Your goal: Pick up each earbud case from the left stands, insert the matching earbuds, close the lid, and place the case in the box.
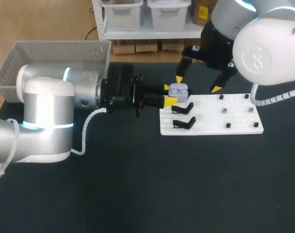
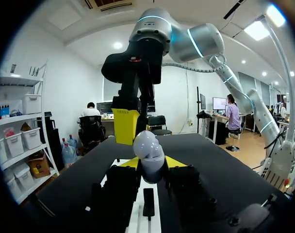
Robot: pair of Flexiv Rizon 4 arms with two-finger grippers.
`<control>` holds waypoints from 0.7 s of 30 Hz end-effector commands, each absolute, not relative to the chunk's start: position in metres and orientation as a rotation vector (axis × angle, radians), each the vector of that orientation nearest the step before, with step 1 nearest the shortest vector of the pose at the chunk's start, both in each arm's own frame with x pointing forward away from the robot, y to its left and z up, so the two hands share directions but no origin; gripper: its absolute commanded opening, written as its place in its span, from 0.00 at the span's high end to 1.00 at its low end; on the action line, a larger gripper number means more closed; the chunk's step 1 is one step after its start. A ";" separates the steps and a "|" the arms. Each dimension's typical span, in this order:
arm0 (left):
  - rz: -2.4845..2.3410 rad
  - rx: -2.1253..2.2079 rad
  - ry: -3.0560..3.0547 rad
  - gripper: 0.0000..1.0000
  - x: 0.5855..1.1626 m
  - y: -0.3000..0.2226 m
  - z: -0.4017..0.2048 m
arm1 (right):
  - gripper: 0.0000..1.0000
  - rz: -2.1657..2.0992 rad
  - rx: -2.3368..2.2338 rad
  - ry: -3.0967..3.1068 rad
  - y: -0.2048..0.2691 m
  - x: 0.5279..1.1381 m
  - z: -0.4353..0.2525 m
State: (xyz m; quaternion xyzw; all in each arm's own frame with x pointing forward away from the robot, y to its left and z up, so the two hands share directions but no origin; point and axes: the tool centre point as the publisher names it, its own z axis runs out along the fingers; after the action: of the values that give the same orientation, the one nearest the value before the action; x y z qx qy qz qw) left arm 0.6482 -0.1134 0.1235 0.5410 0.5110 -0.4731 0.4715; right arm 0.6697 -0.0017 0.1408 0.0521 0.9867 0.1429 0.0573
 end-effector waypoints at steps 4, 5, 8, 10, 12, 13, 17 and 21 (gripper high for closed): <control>-1.154 1.320 1.250 1.00 0.647 -0.113 0.123 | 0.00 0.465 0.159 2.992 -0.001 0.668 0.141; -1.154 1.320 1.250 1.00 0.647 -0.113 0.123 | 0.00 0.442 0.154 2.970 -0.002 0.668 0.142; -1.154 1.320 1.250 1.00 0.647 -0.113 0.123 | 0.00 0.480 0.151 2.881 -0.006 0.669 0.148; -1.154 1.320 1.250 1.00 0.647 -0.113 0.123 | 0.00 0.504 0.146 2.822 -0.010 0.668 0.154; -1.154 1.320 1.250 1.00 0.647 -0.113 0.123 | 0.00 0.526 0.131 2.756 -0.015 0.665 0.162; -1.154 1.320 1.250 1.00 0.647 -0.113 0.123 | 0.00 0.539 0.111 2.722 -0.017 0.663 0.167; -1.154 1.320 1.250 1.00 0.647 -0.113 0.123 | 0.00 0.503 0.069 2.586 -0.027 0.647 0.178; -1.089 1.268 1.332 1.00 0.650 -0.096 0.130 | 0.00 0.434 0.055 2.508 -0.037 0.628 0.178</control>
State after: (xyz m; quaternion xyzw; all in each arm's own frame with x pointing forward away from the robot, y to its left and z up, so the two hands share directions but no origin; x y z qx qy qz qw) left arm 0.6592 -0.1064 0.1196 0.5317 0.5286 -0.4636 0.4721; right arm 0.6643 -0.0278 0.1746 -0.0055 0.9716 0.1723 0.1620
